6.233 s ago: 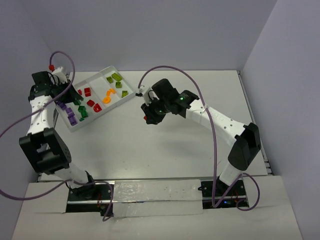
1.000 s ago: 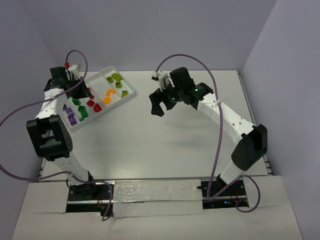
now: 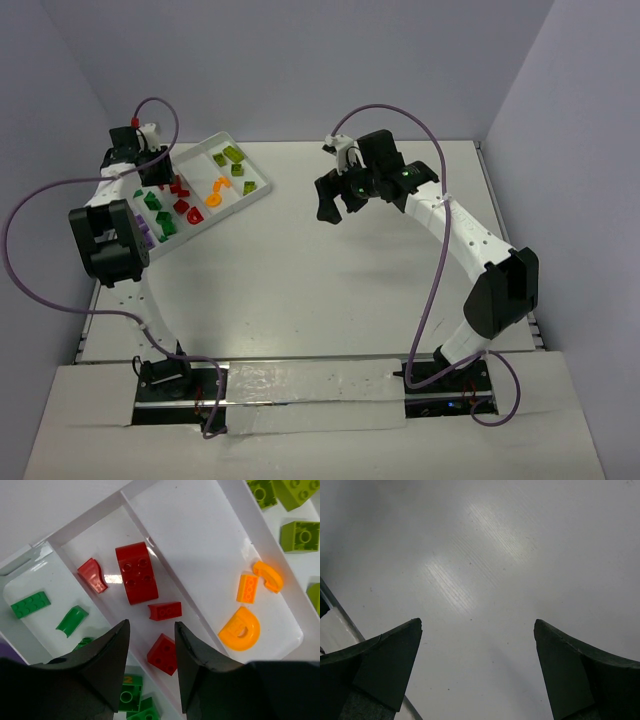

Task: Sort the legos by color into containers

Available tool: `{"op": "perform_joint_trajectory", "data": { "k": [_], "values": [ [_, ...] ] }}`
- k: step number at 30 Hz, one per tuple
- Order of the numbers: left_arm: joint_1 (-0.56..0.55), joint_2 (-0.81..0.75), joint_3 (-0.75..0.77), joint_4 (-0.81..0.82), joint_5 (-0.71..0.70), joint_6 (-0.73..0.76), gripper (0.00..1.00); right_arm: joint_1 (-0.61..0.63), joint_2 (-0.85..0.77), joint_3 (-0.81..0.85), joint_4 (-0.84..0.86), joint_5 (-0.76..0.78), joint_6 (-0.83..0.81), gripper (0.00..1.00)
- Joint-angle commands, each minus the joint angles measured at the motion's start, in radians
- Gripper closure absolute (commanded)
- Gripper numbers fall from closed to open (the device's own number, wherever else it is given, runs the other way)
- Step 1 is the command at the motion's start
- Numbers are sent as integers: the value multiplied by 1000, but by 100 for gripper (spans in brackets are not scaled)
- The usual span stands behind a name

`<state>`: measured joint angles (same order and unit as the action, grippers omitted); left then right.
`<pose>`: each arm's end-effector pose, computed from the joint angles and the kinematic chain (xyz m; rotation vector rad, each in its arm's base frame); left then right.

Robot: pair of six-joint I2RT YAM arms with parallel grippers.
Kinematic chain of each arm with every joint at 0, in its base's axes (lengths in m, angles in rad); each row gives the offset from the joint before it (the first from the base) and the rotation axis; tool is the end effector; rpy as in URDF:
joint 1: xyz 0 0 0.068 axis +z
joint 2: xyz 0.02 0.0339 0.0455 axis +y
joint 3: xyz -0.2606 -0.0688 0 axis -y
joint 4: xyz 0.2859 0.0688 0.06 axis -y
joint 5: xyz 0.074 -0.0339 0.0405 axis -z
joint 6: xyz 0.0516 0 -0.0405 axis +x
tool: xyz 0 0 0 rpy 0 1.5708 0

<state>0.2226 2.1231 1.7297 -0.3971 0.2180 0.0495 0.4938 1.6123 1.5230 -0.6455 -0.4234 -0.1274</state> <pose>0.5206 0.1064 0.1928 -0.0973 2.3389 -0.1231 0.3516 0.2133 0.3270 -0.9154 2.1308 0.6747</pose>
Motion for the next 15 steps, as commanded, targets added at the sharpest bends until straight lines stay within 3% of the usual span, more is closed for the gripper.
{"op": "perform_joint_trajectory", "data": {
  "k": [1, 5, 6, 7, 10, 15],
  "values": [
    [4, -47, 44, 30, 86, -9, 49, -5, -29, -1, 22, -2, 10, 0],
    [2, -113, 27, 16, 135, -22, 42, -10, -50, -22, 45, 32, 24, 0],
    [-2, -146, 17, 9, 145, -23, 35, -17, -55, -25, 49, 42, 33, 0],
    [-9, -178, 4, 2, 154, -23, 13, -24, -61, -27, 56, 66, 41, 0],
    [-41, -257, -30, -51, 174, 0, 2, -56, -99, -61, 103, 116, 73, 0],
    [-177, -473, -174, -45, 43, 37, 1, -133, -159, -111, 140, 226, 154, 0]
  ]
}}
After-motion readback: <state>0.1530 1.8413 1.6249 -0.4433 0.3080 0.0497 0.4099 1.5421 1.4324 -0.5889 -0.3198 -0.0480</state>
